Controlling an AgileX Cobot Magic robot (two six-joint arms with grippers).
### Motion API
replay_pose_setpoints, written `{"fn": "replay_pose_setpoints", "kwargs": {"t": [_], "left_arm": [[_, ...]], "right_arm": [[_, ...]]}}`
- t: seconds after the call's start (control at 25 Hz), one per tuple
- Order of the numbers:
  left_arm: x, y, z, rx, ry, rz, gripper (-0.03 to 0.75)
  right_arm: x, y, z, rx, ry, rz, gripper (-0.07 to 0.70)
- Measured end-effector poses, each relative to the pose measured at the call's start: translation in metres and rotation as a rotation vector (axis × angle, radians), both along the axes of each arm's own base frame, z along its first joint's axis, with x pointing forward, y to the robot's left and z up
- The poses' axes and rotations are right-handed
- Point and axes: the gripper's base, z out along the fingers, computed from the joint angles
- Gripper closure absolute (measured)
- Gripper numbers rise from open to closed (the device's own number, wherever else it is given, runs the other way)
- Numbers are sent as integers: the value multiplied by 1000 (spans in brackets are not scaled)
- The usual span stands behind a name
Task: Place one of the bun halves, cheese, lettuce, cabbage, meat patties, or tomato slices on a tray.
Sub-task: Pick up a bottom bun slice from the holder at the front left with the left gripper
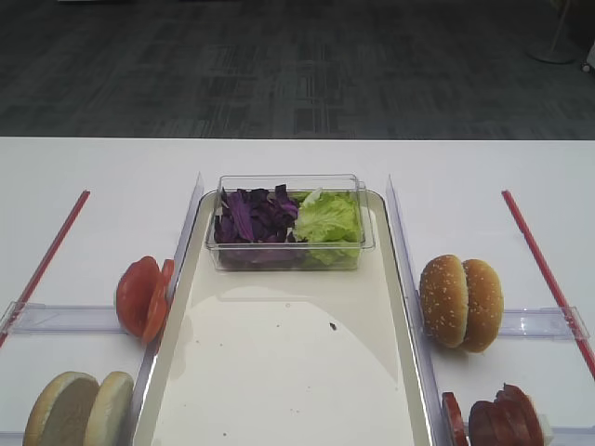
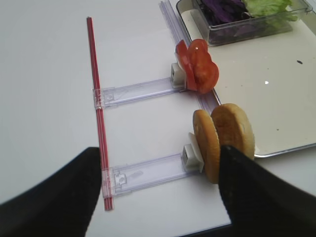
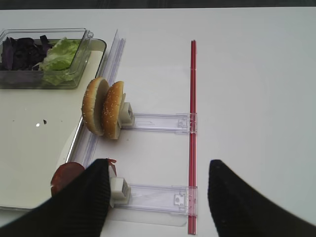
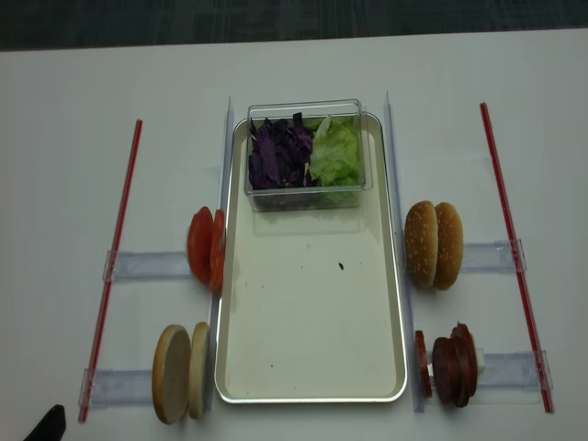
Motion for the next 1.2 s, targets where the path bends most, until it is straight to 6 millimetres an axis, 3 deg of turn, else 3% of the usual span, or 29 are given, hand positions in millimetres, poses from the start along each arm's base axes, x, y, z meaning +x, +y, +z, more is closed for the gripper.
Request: {"fn": "replay_pose_setpoints", "kwargs": {"t": [1.2], "left_arm": [[0, 0, 0, 0, 0, 0, 240]], "right_arm": [[0, 0, 0, 0, 0, 0, 168]]}}
